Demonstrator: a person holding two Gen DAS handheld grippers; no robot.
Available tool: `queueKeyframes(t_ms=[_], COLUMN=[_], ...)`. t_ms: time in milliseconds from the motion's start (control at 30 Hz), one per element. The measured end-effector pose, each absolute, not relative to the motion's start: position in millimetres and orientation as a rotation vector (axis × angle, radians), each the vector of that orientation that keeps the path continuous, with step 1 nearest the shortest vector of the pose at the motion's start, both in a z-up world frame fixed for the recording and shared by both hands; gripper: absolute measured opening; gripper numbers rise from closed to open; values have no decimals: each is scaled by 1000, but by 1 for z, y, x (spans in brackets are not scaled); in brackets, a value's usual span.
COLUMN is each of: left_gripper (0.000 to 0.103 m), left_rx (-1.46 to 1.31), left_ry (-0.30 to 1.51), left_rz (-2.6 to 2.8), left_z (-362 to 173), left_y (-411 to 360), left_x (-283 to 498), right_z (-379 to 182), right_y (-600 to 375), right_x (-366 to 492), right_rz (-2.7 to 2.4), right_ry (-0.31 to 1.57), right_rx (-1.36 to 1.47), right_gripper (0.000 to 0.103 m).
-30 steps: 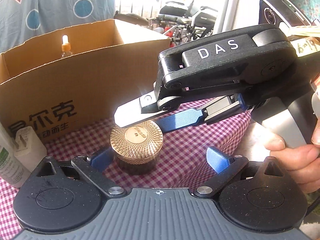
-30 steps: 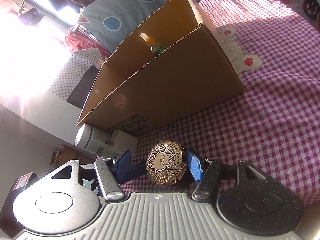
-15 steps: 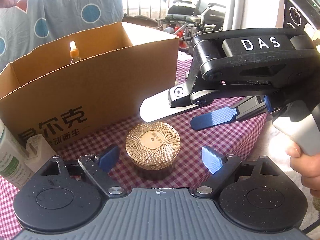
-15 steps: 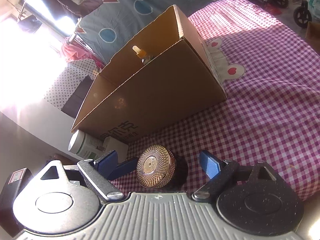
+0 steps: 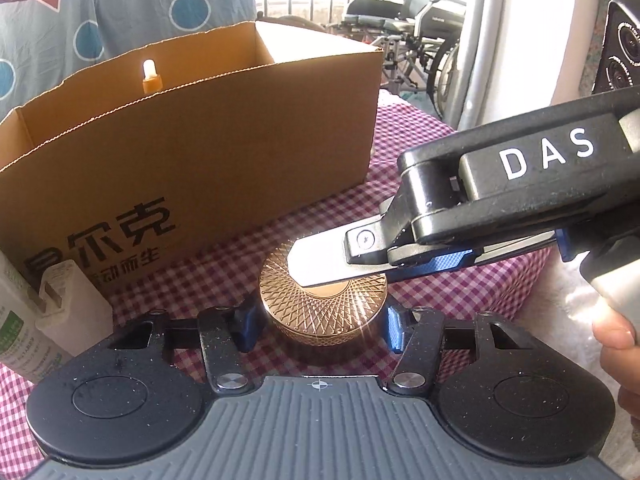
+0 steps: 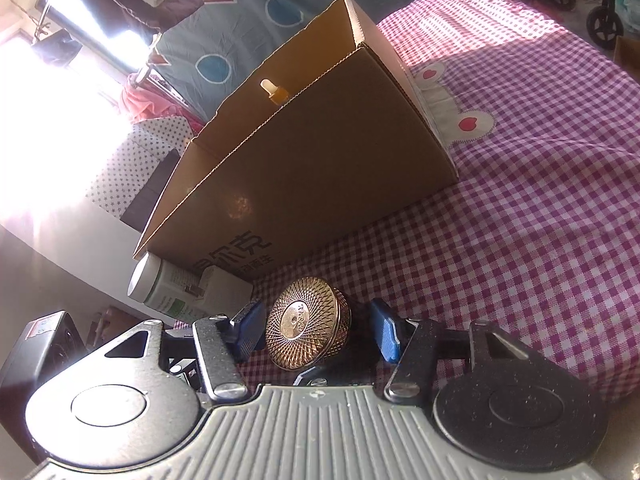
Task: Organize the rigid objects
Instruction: 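Lower the open left gripper around the gold jar and close it, then carry the gold jar into the box and open the left gripper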
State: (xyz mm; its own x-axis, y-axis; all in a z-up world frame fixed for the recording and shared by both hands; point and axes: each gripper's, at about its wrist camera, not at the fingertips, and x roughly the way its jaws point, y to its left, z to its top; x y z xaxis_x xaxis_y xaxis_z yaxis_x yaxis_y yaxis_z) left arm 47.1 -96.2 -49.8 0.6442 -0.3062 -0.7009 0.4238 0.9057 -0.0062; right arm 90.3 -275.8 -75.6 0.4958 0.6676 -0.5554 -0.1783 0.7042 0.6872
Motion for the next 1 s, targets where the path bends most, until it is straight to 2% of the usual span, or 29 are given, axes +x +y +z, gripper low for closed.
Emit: queueKeyframes(t_ms=[100, 433, 767, 1000], left_gripper=[56, 56, 56, 56], left_rx=[186, 146, 133, 82], left_ry=[762, 746, 594, 555], left_rz=[-414, -392, -319, -255], left_z=[-50, -36, 40, 87], left_y=[-98, -91, -72, -64], left_x=[46, 42, 35, 77], right_z=[-77, -60, 22, 81], right_y=[-271, -256, -241, -222], right_x=[89, 81, 76, 117], right_rz=[546, 550, 643, 697], right_ry=[923, 897, 724, 627], right_rx=[580, 517, 426, 314], right_gripper=[53, 52, 52, 52])
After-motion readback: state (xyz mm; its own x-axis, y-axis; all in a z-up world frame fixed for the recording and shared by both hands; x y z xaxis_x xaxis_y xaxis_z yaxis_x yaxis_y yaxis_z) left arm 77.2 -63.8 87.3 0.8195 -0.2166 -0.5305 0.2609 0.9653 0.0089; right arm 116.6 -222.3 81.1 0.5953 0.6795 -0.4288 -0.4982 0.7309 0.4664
